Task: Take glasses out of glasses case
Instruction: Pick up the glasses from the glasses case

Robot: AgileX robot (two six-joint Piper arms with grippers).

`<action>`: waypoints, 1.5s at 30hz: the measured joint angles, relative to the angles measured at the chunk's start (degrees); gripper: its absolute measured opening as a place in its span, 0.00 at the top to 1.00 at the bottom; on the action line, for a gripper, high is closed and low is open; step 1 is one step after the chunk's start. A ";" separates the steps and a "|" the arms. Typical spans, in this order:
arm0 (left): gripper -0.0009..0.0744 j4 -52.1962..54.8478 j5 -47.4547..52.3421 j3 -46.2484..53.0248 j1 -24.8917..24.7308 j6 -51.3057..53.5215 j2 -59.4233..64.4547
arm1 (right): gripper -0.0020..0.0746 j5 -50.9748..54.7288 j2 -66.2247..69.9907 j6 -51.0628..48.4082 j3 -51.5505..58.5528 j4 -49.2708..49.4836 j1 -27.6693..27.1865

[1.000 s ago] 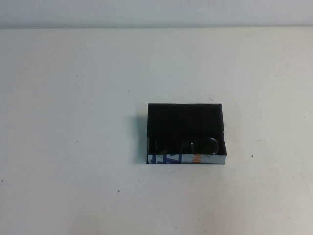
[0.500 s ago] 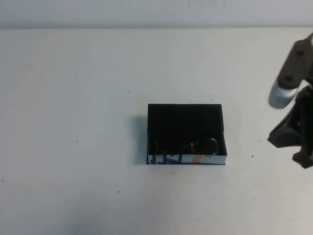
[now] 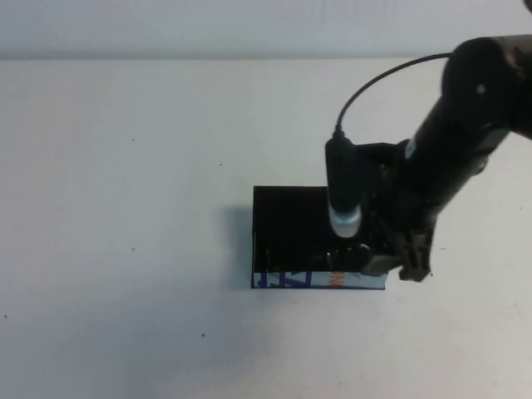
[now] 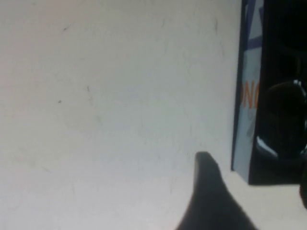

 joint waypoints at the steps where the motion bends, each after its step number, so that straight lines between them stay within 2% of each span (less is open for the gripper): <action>1: 0.99 0.00 0.00 0.00 0.00 0.00 0.00 | 0.52 0.00 1.86 -0.15 -1.90 -0.14 0.56; 9: 0.99 0.00 0.00 0.00 0.00 0.00 0.00 | 0.55 2.18 14.40 -0.51 -15.80 -1.25 3.02; 14: 0.99 0.00 0.00 0.00 0.00 0.00 0.00 | 0.55 2.53 19.00 -0.51 -20.18 -0.89 3.02; 41: 0.99 0.00 0.00 0.00 0.00 0.00 0.00 | 0.55 -1.69 25.90 1.98 -20.62 -3.15 3.02; 45: 0.99 0.00 0.00 0.00 0.00 0.00 0.00 | 0.60 -2.34 26.12 2.00 -20.62 -3.27 3.02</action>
